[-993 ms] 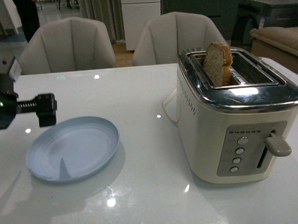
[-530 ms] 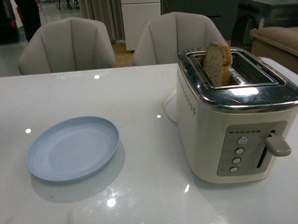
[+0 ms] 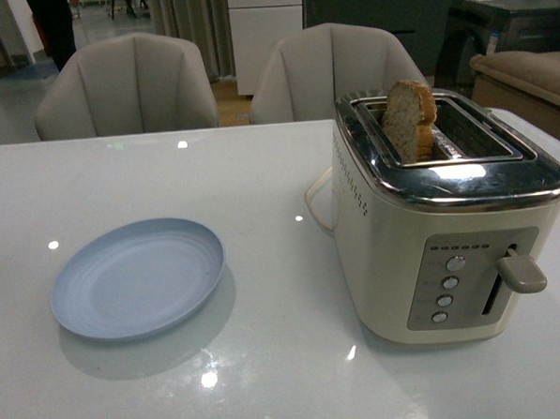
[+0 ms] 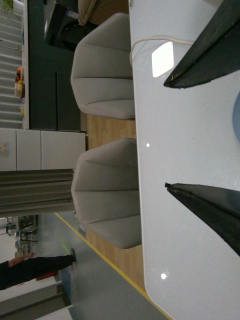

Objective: Left arm holds plate, right arm toasts bread

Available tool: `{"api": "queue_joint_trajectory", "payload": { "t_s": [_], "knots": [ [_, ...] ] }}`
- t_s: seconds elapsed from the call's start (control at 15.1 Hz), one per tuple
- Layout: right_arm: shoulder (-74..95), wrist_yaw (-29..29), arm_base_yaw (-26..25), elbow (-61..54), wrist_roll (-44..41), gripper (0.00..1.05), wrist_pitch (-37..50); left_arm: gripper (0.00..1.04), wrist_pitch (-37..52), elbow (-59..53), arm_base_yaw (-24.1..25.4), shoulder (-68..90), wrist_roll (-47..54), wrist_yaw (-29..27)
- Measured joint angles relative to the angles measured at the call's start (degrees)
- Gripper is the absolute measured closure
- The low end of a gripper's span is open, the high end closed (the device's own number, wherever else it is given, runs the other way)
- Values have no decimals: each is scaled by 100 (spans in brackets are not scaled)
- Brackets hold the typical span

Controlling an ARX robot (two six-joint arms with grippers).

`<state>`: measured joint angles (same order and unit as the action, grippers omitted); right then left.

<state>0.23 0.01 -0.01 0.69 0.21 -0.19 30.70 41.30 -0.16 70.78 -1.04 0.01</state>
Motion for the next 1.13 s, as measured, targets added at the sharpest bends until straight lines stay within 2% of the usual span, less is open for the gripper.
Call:
{"api": "queue_joint_trajectory", "payload": {
  "t_s": [0.26, 0.33, 0.73, 1.13],
  "knots": [
    [0, 0, 0, 0, -2, 6, -2, 95, 575, -1650, 4, -922, 2, -2],
    [0, 0, 0, 0, -2, 6, -2, 103, 684, -1950, 4, -1143, 4, -2],
    [0, 0, 0, 0, -2, 6, -2, 103, 632, -3228, 4, -2455, 22, -2],
    [0, 0, 0, 0, -2, 6, -2, 103, -184, -3823, 4, -3832, 22, -2]
  ]
}}
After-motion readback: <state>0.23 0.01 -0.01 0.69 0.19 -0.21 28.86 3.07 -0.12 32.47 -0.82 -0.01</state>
